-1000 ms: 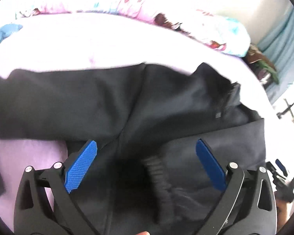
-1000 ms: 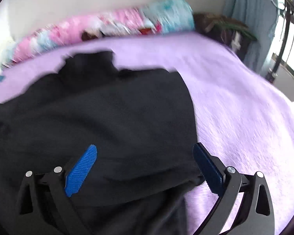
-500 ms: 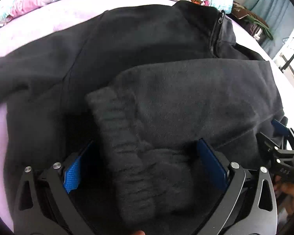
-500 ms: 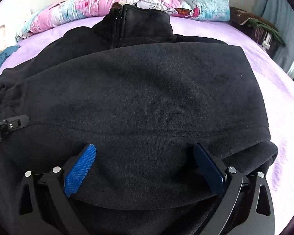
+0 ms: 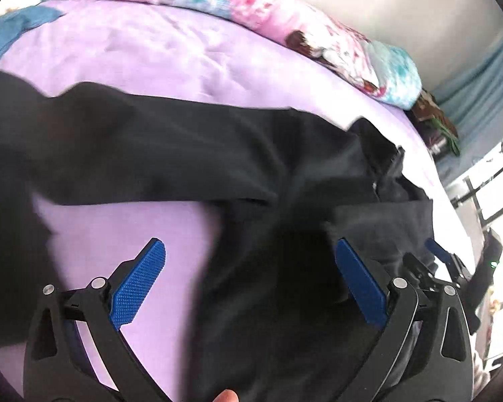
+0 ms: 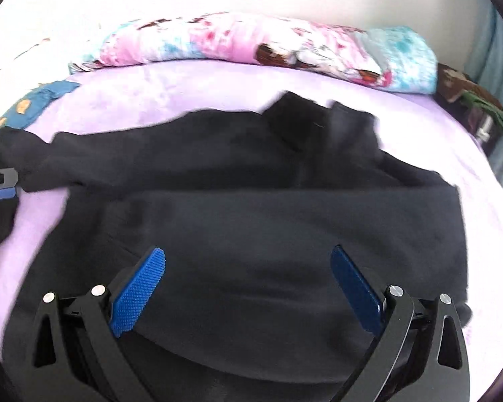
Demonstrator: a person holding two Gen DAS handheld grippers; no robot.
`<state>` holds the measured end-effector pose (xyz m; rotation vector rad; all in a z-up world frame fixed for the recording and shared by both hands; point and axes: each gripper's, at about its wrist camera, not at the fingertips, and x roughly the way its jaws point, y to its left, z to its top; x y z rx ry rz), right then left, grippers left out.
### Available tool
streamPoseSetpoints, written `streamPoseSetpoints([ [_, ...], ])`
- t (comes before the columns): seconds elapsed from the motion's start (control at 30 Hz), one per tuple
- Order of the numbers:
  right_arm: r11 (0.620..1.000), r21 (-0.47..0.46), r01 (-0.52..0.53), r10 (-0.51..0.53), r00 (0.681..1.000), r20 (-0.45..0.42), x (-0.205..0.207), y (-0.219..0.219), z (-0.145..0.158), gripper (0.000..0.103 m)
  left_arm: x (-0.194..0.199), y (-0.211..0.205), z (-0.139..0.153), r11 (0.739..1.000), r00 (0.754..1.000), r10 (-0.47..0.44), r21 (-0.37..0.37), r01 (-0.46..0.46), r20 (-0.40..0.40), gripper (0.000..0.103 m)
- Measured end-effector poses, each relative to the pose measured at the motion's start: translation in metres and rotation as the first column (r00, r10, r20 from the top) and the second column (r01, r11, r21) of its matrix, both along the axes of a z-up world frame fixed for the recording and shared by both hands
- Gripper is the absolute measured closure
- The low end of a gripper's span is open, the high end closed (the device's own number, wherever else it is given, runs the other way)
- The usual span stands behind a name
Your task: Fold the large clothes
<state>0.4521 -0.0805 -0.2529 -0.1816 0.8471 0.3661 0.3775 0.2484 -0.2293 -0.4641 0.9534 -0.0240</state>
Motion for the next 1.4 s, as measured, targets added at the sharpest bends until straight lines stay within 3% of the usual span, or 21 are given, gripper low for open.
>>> streamPoseSetpoints([
  [0.13, 0.998, 0.018, -0.066, 0.066, 0.998, 0.006, 0.001, 0.046, 0.002, 0.006, -0.022, 0.053, 0.015, 0.997, 0.997, 0.069, 0.028, -0.069, 0.017, 0.005],
  [0.33, 0.986, 0.039, -0.160, 0.159, 0.987, 0.011, 0.013, 0.102, -0.002, 0.006, -0.052, 0.135, 0.020, 0.979, 0.979, 0.202, -0.031, -0.202, 0.015, 0.005],
  [0.43, 0.978, 0.020, -0.207, 0.207, 0.978, 0.015, 0.015, 0.127, -0.006, 0.006, -0.061, 0.176, 0.033, 0.959, 0.960, 0.277, 0.056, -0.279, 0.038, 0.005],
  [0.5, 0.971, 0.005, -0.240, 0.240, 0.970, 0.029, 0.020, 0.142, -0.009, 0.006, -0.061, 0.205, 0.039, 0.951, 0.953, 0.297, 0.076, -0.301, 0.054, 0.005],
  [0.7, 0.975, -0.019, -0.221, 0.221, 0.975, 0.025, 0.041, 0.167, -0.025, 0.006, -0.045, 0.288, 0.032, 0.907, 0.907, 0.422, 0.008, -0.422, -0.003, 0.005],
  [0.73, 0.976, -0.019, -0.216, 0.216, 0.976, 0.022, 0.044, 0.170, -0.027, 0.006, -0.043, 0.297, 0.031, 0.908, 0.908, 0.419, 0.001, -0.419, -0.003, 0.005],
  [0.93, 0.982, 0.002, -0.191, 0.191, 0.982, 0.006, 0.063, 0.178, -0.037, 0.006, -0.023, 0.320, 0.016, 0.906, 0.907, 0.419, -0.048, -0.421, -0.047, 0.006],
  [1.13, 0.983, 0.009, -0.182, 0.182, 0.983, 0.007, 0.077, 0.184, -0.039, 0.006, -0.017, 0.337, 0.009, 0.873, 0.878, 0.477, -0.093, -0.479, -0.047, 0.006],
  [1.3, 0.987, -0.016, -0.162, 0.161, 0.987, -0.008, 0.091, 0.187, -0.046, 0.006, -0.009, 0.346, 0.009, 0.868, 0.874, 0.485, -0.100, -0.486, -0.039, 0.012],
  [1.4, 0.994, 0.013, -0.107, 0.107, 0.993, -0.041, 0.096, 0.178, -0.053, 0.006, 0.000, 0.352, 0.005, 0.871, 0.877, 0.476, -0.101, -0.480, -0.061, 0.022],
])
